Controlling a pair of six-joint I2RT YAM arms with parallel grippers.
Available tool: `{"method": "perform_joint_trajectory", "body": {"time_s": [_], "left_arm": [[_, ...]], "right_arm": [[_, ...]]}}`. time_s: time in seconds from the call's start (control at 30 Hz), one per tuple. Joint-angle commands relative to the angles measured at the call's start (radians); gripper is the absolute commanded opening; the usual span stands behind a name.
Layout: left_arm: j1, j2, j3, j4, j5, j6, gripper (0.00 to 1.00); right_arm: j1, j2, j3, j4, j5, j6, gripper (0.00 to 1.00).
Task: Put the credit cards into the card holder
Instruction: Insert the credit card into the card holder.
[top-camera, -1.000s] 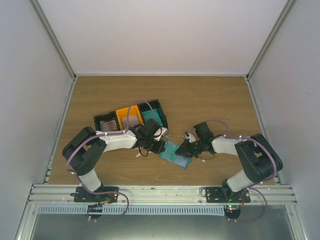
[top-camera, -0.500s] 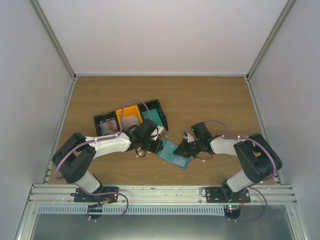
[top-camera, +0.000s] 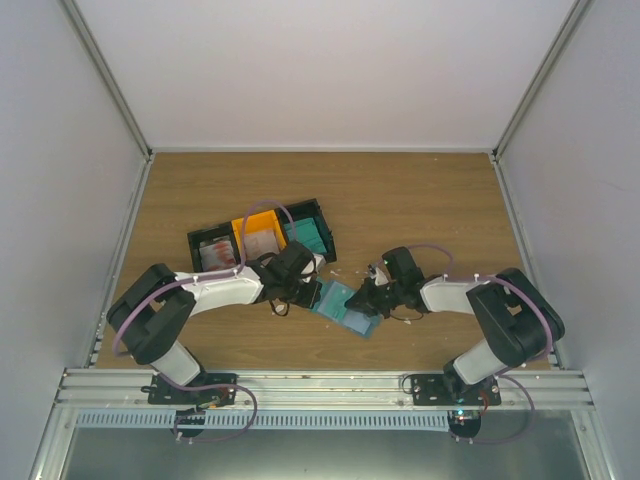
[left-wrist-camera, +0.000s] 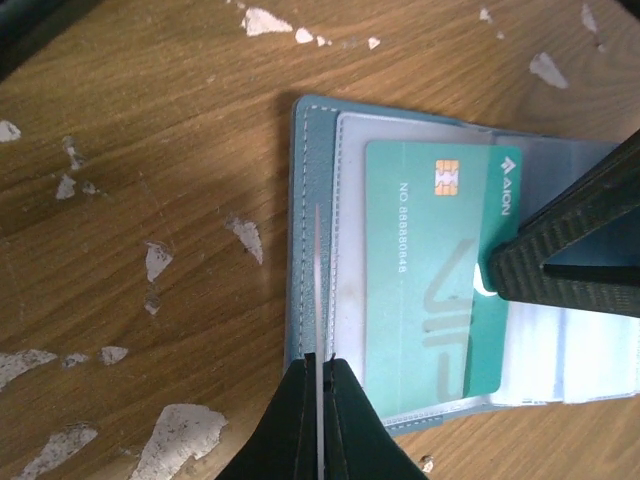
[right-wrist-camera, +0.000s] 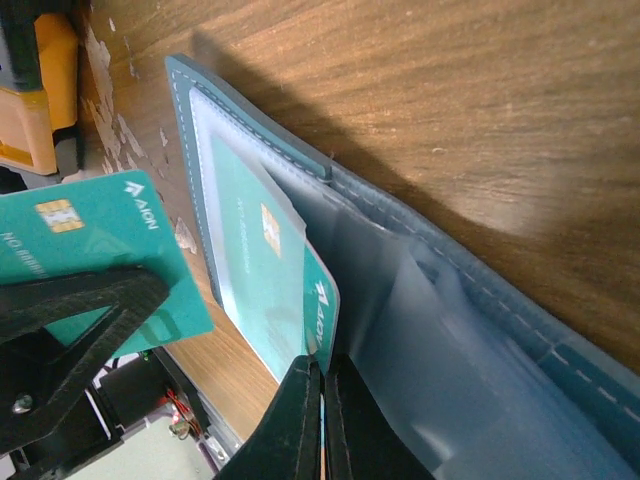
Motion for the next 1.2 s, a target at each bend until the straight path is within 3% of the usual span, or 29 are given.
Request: {"method": "perform_joint_trajectory", "body": {"time_s": [0.0,0.63,0.9,1.17], "left_arm": [[-0.006,0.031,-0.013,0.021,-0.006,-0.013,0.0],[-0.008,0.01,-0.056,0.025,-0.034,-0.042,0.0],[-0.008,-0.085,-0.006,0.016,0.031,0.004,0.0],[-0.008,-0.163,0.025,0.011,0.088,0.019,0.0]], "right_arm": [[0.018,0.003,-0.024,0.028,0.068,0.068,0.01],[0.073,0.008,-0.009,0.064,0.149,0.176,0.04],[0.073,-0.26,0.096,-0.372,0.334,0.044,0.31],[0.131,-0.464,0.18,-0.77,0.626,0.038,0.39]]}}
